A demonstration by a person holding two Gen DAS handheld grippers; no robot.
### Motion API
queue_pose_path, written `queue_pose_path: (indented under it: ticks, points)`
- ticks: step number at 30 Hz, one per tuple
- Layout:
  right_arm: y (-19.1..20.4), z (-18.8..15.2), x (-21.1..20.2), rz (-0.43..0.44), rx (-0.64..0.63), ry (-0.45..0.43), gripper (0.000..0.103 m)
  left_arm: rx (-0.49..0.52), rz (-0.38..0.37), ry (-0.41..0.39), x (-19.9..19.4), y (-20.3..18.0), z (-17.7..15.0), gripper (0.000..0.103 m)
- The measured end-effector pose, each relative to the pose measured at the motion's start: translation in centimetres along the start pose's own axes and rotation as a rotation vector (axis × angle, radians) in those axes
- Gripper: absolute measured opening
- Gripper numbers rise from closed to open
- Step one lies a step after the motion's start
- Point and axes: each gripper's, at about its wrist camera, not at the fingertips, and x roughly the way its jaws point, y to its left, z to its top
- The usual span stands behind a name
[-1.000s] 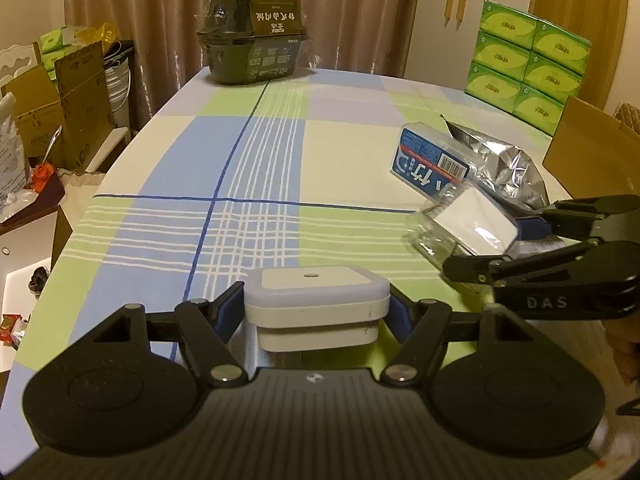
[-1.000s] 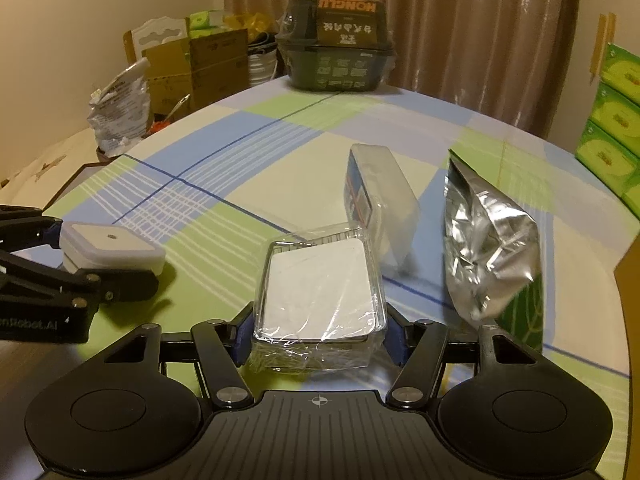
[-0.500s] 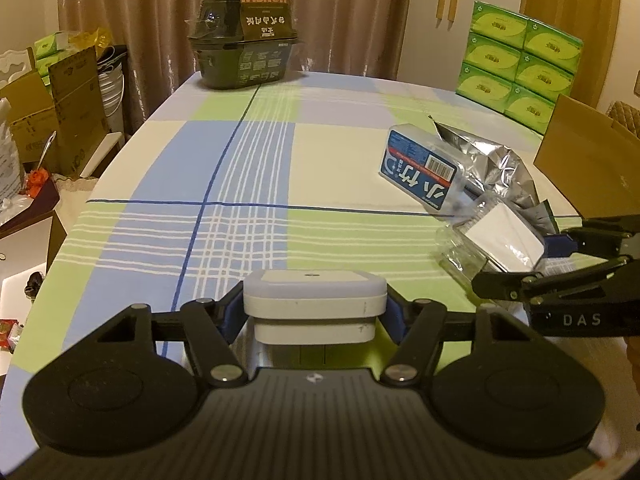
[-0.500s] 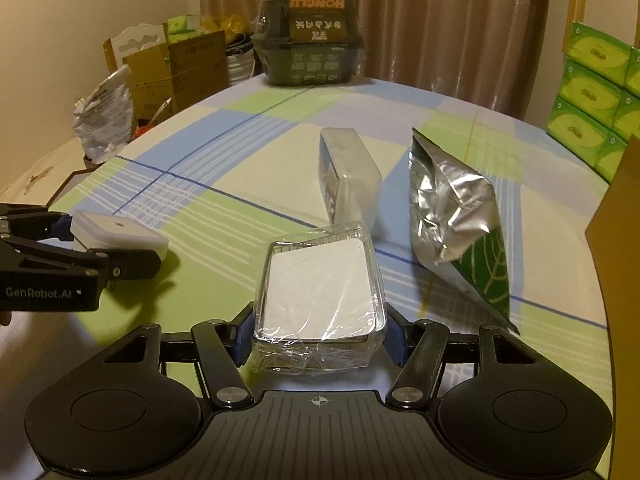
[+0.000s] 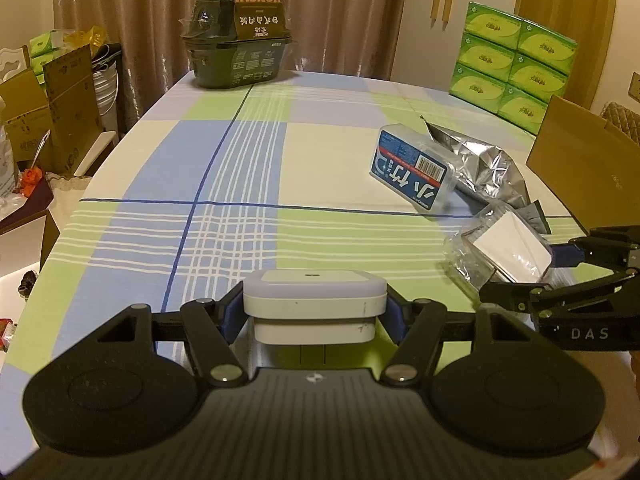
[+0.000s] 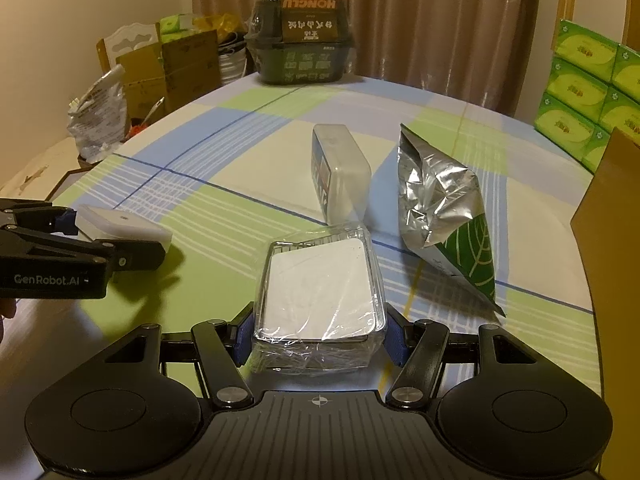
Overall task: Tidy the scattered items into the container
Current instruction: 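Lift the plug adapter with the left gripper while the right carries the clear box toward the cardboard box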
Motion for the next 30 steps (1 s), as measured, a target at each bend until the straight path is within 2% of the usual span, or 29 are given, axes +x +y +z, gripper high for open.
queue_pose_path:
  ticks: [10, 16, 21, 30]
  points:
    - [-0.1, -0.4, -2.5, -0.018, 0.007, -0.002, 0.059, 0.016, -0.015, -0.013, -1.0, -0.8, 0.1, 0.062]
    - [-0.5, -0.1, -5.4, -0.037, 0.017, -0.033, 0.059, 0.025, -0.013, -0.038, -2.6, -1.7, 0.7, 0.062]
    - [-0.9, 0.1, -8.2, -0.053, 0.042, -0.068, 0.059, 0.024, -0.025, -0.06, -5.0, -3.0, 1.5, 0.062]
    - [-1.9, -0.9, -14.0, -0.077, 0.098, -0.124, 0.059, 0.034, -0.05, -0.074, -10.4, -6.1, 1.1, 0.062]
